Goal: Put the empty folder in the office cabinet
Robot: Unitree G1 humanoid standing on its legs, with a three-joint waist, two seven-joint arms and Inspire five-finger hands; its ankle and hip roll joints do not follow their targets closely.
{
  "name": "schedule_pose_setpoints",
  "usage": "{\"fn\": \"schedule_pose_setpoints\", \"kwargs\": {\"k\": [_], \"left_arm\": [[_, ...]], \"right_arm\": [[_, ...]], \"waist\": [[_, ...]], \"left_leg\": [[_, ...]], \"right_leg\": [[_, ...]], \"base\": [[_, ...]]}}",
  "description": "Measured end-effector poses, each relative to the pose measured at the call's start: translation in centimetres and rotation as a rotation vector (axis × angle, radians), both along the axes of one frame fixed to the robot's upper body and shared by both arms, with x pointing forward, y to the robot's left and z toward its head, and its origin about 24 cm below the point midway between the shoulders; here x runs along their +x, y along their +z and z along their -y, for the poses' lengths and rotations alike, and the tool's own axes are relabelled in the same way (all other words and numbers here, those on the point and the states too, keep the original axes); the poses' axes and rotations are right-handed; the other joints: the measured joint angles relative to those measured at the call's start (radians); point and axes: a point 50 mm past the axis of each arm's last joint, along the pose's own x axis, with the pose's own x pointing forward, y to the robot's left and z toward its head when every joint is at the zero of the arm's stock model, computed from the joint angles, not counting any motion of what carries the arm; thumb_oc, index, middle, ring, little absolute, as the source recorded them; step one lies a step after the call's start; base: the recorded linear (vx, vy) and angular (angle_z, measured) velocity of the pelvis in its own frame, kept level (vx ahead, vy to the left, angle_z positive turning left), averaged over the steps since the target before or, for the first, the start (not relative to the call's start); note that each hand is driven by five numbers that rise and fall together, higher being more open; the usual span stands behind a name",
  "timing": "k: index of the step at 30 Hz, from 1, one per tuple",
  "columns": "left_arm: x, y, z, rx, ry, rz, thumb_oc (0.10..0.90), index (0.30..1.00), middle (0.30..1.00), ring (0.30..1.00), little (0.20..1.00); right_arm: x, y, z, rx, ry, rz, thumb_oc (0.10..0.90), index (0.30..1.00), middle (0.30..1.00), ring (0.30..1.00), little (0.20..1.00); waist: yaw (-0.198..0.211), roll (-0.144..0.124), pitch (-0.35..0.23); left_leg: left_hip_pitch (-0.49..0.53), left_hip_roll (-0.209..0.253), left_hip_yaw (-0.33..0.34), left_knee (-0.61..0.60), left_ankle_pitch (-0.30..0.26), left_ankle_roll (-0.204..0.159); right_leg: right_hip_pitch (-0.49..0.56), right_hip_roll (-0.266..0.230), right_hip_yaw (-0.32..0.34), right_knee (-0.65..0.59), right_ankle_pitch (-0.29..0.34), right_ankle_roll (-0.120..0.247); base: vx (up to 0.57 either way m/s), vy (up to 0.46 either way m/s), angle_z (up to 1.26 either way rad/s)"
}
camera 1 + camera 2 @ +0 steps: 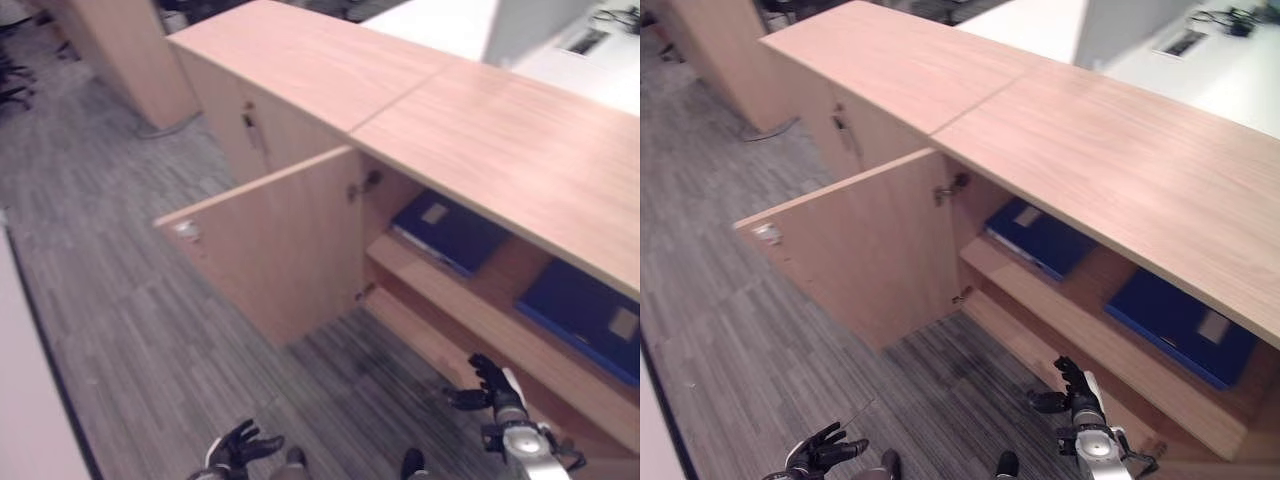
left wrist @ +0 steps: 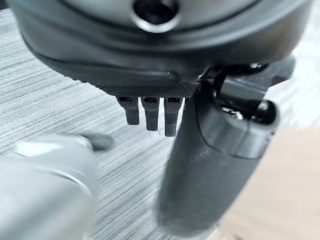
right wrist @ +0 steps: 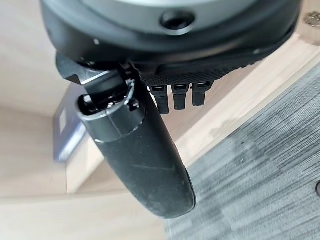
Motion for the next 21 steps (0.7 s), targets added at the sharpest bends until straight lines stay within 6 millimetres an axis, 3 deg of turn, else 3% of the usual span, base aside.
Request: {"fn": "schedule_pose_setpoints", "kwargs": {"k": [1,3,5,9,12,15,18,20,21], "left_arm": [[0.7,0.2,0.4,-0.004,-0.029,0.020,0.800,0.900,0.900,0.900,0.900],[1.1,0.5,0.1,0.008,-0.040,0.042,0.800,0.900,0.900,0.900,0.900],[0.6,0.6,-1.0,0.050,-0.073,0.020,0.800,0.900,0.900,0.900,0.900],[0.2,0.9,-2.1,0.079,-0.087,0.015,0.800,0.900,0.900,0.900,0.900],[-0.2,0.9,-2.5,0.090,-0.085,0.006,0.800,0.900,0.900,0.900,0.900],[-0.1,0.9,-2.2,0.094,-0.118,0.003,0.800,0.900,0.900,0.900,0.900],[-0.2,0.8,-2.2,0.082,-0.129,-0.001,0.800,0.900,0.900,0.900,0.900],[0.0,0.9,-2.3,0.085,-0.126,0.008,0.800,0.900,0.900,0.900,0.900],[0.1,1.0,-2.4,0.085,-0.117,0.014,0.800,0.900,0.900,0.900,0.900]], "right_arm": [[-0.5,-0.5,-0.3,0.026,-0.035,-0.009,0.800,0.900,0.900,0.900,0.900],[-0.6,-1.2,-2.2,0.081,-0.008,-0.023,0.800,0.900,0.900,0.900,0.900],[-0.3,-1.9,-5.4,0.168,0.027,-0.024,0.800,0.900,0.900,0.900,0.900],[0.9,-1.6,-6.9,0.208,0.038,0.007,0.800,0.900,0.900,0.900,0.900],[1.2,-1.3,-6.6,0.193,0.031,0.016,0.800,0.900,0.900,0.900,0.900],[1.0,-1.3,-5.9,0.173,0.031,0.006,0.800,0.900,0.900,0.900,0.900],[0.9,-1.6,-5.7,0.164,0.026,-0.013,0.800,0.900,0.900,0.900,0.900],[0.3,-2.0,-5.6,0.164,0.023,-0.036,0.800,0.900,0.900,0.900,0.900],[0.1,-2.1,-5.6,0.165,0.026,-0.040,0.800,0.900,0.900,0.900,0.900]], "waist": [[-0.002,-0.019,-0.001],[0.018,-0.064,-0.010],[0.033,-0.107,-0.035],[0.065,-0.117,-0.043],[0.078,-0.115,-0.047],[0.081,-0.123,-0.045],[0.080,-0.126,-0.041],[0.077,-0.128,-0.039],[0.077,-0.116,-0.034]], "left_leg": [[0.025,-0.035,0.005,-0.065,-0.005,0.031],[0.020,-0.080,-0.010,-0.071,0.000,0.048],[0.013,-0.117,-0.035,-0.074,0.007,0.071],[0.010,-0.147,-0.048,-0.083,0.012,0.087],[-0.017,-0.160,-0.062,-0.070,0.009,0.096],[-0.056,-0.168,-0.081,-0.020,0.002,0.101],[-0.077,-0.171,-0.077,0.027,-0.030,0.117],[-0.055,-0.173,-0.076,-0.003,-0.024,0.128],[-0.041,-0.173,-0.079,-0.026,-0.011,0.146]], "right_leg": [[0.005,-0.030,-0.018,0.015,-0.003,0.017],[0.007,-0.070,-0.012,0.014,0.006,0.021],[0.009,-0.097,0.013,0.014,0.015,0.013],[0.015,-0.120,0.026,0.005,0.020,0.024],[0.015,-0.131,0.013,0.006,0.018,0.058],[-0.002,-0.143,-0.004,0.031,0.019,0.067],[-0.046,-0.171,0.014,0.132,0.026,0.061],[-0.080,-0.176,0.051,0.194,0.053,0.041],[-0.114,-0.175,0.073,0.243,0.055,0.033]], "base": [[0.05,0.159,0.79],[0.04,0.176,0.48],[-0.01,0.257,0.36],[0.00,0.187,0.14],[0.00,0.265,0.17],[0.00,0.173,0.21],[0.00,0.134,-0.01],[0.03,0.139,-0.11],[0.05,0.105,0.00]]}}
